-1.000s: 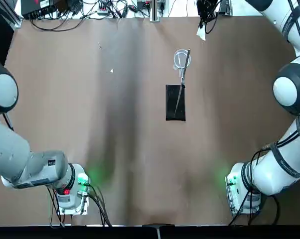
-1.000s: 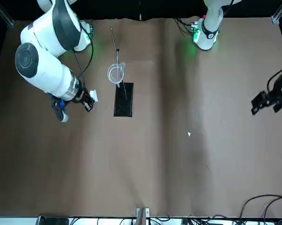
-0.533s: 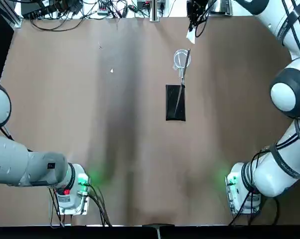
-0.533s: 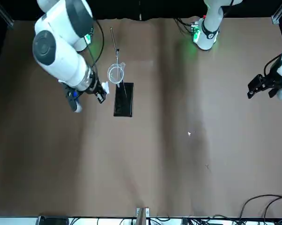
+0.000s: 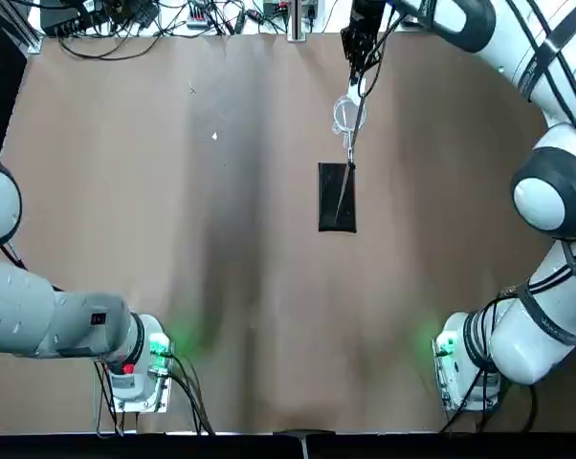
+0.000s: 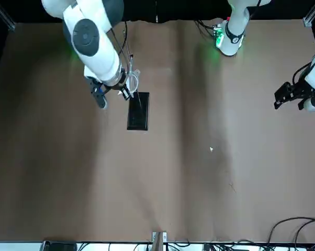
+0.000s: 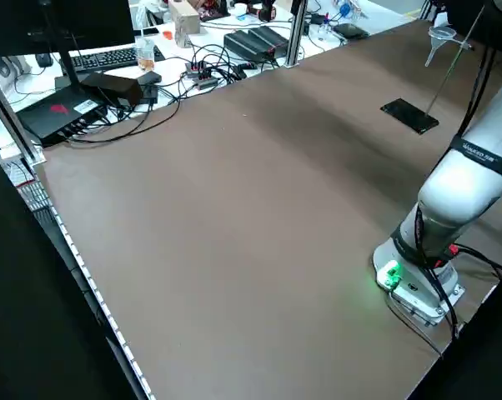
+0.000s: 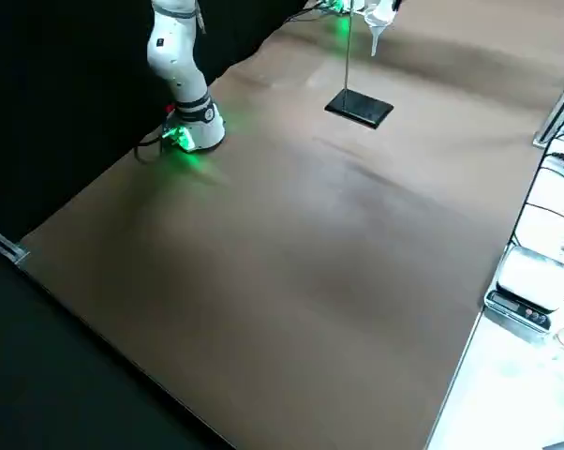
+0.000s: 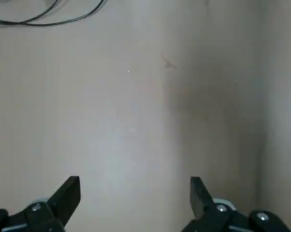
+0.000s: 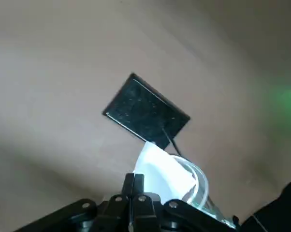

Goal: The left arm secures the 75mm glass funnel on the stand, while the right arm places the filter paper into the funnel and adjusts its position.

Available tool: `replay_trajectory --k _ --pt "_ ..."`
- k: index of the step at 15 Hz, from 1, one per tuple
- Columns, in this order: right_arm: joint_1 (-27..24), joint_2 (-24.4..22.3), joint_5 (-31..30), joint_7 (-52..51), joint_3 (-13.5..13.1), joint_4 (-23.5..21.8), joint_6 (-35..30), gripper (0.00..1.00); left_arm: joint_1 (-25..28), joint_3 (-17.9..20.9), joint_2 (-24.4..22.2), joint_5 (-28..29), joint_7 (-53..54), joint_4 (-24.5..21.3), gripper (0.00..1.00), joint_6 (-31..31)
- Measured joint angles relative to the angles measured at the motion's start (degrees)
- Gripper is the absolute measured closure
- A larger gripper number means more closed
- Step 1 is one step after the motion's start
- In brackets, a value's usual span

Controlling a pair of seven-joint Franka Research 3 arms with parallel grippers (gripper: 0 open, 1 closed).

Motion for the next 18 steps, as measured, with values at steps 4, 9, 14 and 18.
replay_trajectory --k 4,9,14,18 --pt "0.4 0.0 -0.4 0.2 -0.1 1.0 -3.2 0.99 -0.1 -0.1 -0.2 0.0 -2.6 0.1 0.0 -1.4" --pt "3.3 1.0 -3.9 2.5 0.0 1.5 -3.7 0.99 -0.1 -0.2 -1.7 0.0 -3.7 1.1 0.0 -6.3" --pt "4.2 3.9 -4.8 3.0 -0.1 1.5 -2.9 0.98 -0.5 -0.9 -1.9 0.0 -3.8 0.6 0.0 -7.5" --pt "4.2 3.9 -4.8 2.9 -0.1 1.9 -2.8 0.84 -0.8 -0.9 -0.9 0.0 -3.9 0.6 0.0 -7.5"
